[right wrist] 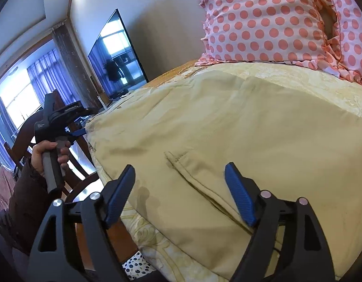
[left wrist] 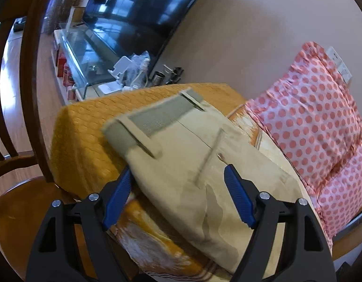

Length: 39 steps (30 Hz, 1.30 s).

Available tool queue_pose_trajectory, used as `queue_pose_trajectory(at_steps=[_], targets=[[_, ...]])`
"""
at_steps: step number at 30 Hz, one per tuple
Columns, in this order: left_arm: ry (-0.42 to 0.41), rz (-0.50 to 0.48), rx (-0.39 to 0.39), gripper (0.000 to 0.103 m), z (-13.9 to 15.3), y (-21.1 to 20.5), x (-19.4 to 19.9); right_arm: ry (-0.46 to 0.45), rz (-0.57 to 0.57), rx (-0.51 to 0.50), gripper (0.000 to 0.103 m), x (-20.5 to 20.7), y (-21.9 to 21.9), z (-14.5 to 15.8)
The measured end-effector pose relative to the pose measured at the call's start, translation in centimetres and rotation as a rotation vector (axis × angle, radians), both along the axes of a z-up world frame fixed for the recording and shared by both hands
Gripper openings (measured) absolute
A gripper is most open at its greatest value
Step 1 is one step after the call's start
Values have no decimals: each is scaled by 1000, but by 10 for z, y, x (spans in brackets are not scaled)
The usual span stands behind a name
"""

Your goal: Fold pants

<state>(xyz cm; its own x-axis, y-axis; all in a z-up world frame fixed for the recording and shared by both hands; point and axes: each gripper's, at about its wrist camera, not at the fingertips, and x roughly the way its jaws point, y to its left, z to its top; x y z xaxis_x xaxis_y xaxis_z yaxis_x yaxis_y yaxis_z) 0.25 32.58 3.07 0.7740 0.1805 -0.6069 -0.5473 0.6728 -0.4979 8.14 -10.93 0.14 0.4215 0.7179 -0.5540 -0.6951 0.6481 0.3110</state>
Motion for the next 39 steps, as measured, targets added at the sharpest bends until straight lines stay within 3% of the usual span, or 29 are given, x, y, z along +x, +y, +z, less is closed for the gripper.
queue_pose_trajectory(at_steps=[4,6,8,9,10,13,15,20,24,27,30,32,33,35,39], targets=[[-47,-26,-28,77,-2,-17,6,-16,6,1,83,-2,2,0],[-76,-12,-84,67,-5,-17,7,-20,6,4,83,-3,1,-1],[-92,22,-116,44,-7,-13,8,-17,6,8,84,-2,0,-1],[-93,38,-126,39,-7,-10,9,-16,5,11,83,-3,0,-1],[-88,48,-122,20,-7,-9,10,-15,6,14,83,-3,-1,-1],[-64,30,-42,12,3,-14,15,-10,5,24,83,-5,-4,0],[-67,-9,87,10,25,-33,21,1,-2,46,83,-6,-11,2],[-129,-219,358,9,94,-116,43,-4,-74,136,83,-17,-56,14],[-222,-528,544,9,129,-233,55,-64,-251,193,86,-32,-124,28],[-245,-805,589,9,118,-322,53,-86,-418,218,87,-41,-177,32],[-181,-1046,595,9,76,-391,47,-71,-561,228,87,-45,-220,28],[-109,-1145,616,9,45,-418,42,-47,-627,227,87,-46,-240,22],[-57,-1186,618,9,27,-428,41,-39,-646,228,87,-47,-247,19],[-42,-1191,640,9,14,-433,38,-30,-681,221,87,-47,-258,16],[-98,-1153,640,9,36,-427,35,-27,-716,243,87,-45,-272,16]])
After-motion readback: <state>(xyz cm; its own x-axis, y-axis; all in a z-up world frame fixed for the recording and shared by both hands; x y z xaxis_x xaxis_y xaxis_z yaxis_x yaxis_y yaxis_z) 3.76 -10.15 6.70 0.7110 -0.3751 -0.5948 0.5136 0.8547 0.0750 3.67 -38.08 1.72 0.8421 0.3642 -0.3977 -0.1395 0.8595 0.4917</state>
